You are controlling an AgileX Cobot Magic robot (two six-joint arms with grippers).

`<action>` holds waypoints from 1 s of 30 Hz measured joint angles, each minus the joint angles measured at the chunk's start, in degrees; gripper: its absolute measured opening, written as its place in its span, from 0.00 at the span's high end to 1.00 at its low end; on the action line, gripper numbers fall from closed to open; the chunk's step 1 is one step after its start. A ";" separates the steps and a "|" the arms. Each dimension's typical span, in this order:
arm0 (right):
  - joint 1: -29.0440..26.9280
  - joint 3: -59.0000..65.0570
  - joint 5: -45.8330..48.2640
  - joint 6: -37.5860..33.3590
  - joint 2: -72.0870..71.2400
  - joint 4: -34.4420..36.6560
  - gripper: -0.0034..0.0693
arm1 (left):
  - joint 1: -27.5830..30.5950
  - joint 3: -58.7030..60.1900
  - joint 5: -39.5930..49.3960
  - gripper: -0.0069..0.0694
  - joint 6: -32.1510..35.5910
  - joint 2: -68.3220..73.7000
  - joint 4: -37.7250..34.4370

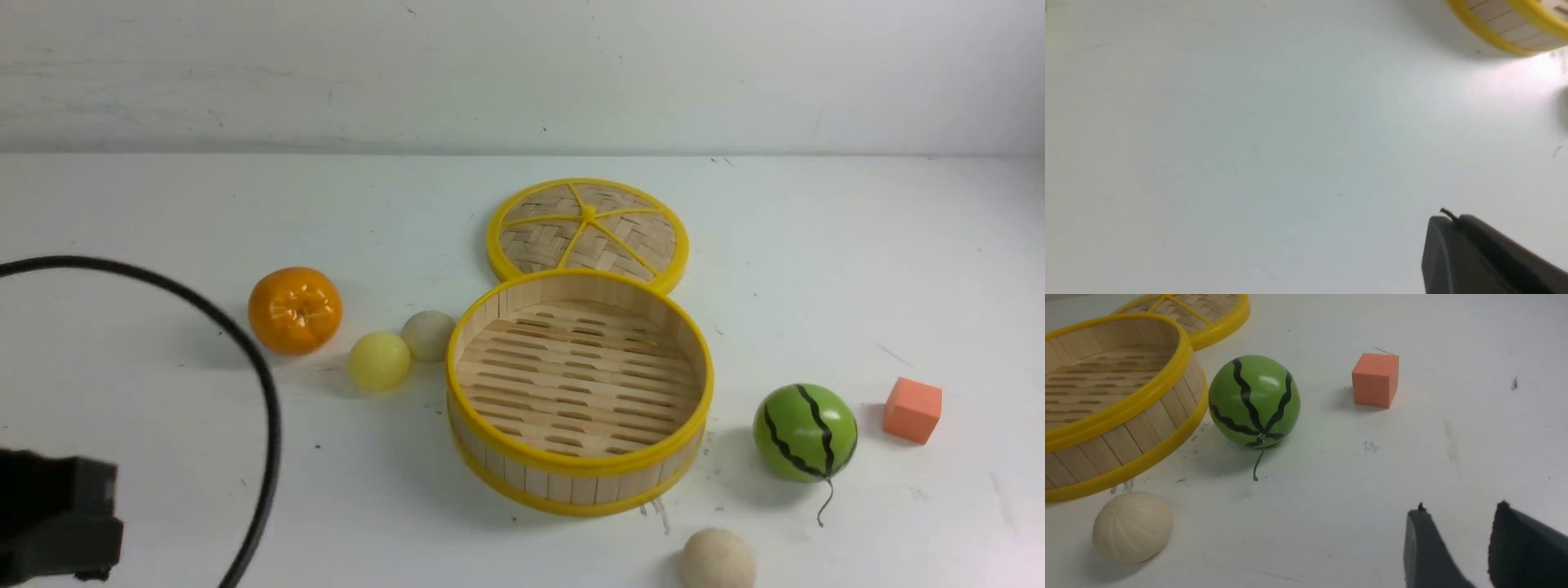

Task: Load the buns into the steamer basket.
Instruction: Use the left arm to grab a steamed stuffed bun

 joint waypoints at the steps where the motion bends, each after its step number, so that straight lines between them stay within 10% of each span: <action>1: 0.00 0.00 0.00 0.00 0.00 0.00 0.62 | 0.00 -0.84 -1.07 0.93 0.98 3.57 -0.49; 13: 0.00 0.00 0.00 0.00 0.00 0.00 0.62 | -19.30 -14.96 -12.79 0.93 0.05 25.50 6.42; 30: 0.00 0.00 0.00 0.00 0.00 0.00 0.62 | -16.64 -46.32 -5.08 0.91 -1.26 57.69 16.72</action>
